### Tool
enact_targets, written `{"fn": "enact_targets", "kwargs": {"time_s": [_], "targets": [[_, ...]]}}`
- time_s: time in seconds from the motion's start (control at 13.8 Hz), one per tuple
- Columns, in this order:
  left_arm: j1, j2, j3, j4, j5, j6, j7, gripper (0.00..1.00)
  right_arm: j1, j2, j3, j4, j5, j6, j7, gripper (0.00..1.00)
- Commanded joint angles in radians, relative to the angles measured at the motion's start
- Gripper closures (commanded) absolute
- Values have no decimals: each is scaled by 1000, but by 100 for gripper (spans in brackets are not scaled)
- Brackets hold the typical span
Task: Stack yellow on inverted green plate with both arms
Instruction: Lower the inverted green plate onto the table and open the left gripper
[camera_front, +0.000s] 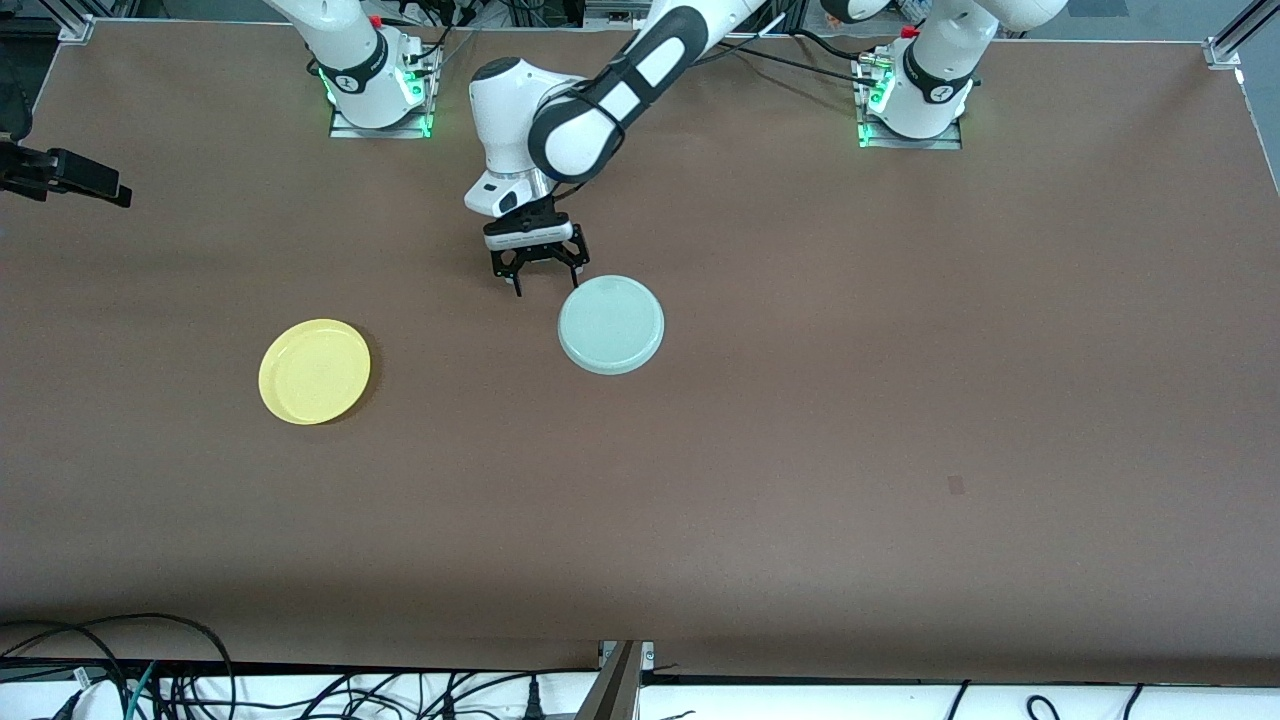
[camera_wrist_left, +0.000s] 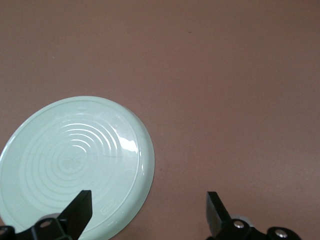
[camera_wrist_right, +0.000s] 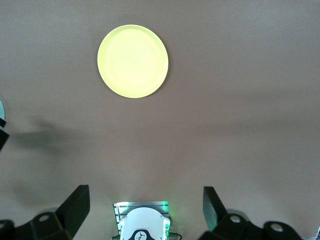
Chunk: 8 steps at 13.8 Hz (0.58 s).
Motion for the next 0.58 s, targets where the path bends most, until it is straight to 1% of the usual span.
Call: {"fn": "enact_targets", "kwargs": {"time_s": [0.0, 0.29, 0.36, 0.51], "targets": [[64, -75, -12, -11, -159, 2, 112, 0, -2, 8, 0, 22, 6, -18, -1, 0], [176, -163, -12, -12, -352, -18, 287, 0, -2, 8, 0, 22, 6, -18, -1, 0], [205, -181, -12, -12, -398, -46, 330, 0, -2, 8, 0, 22, 8, -18, -1, 0], [254, -232, -12, -12, -435, -119, 370, 0, -2, 6, 0, 22, 8, -18, -1, 0]]}}
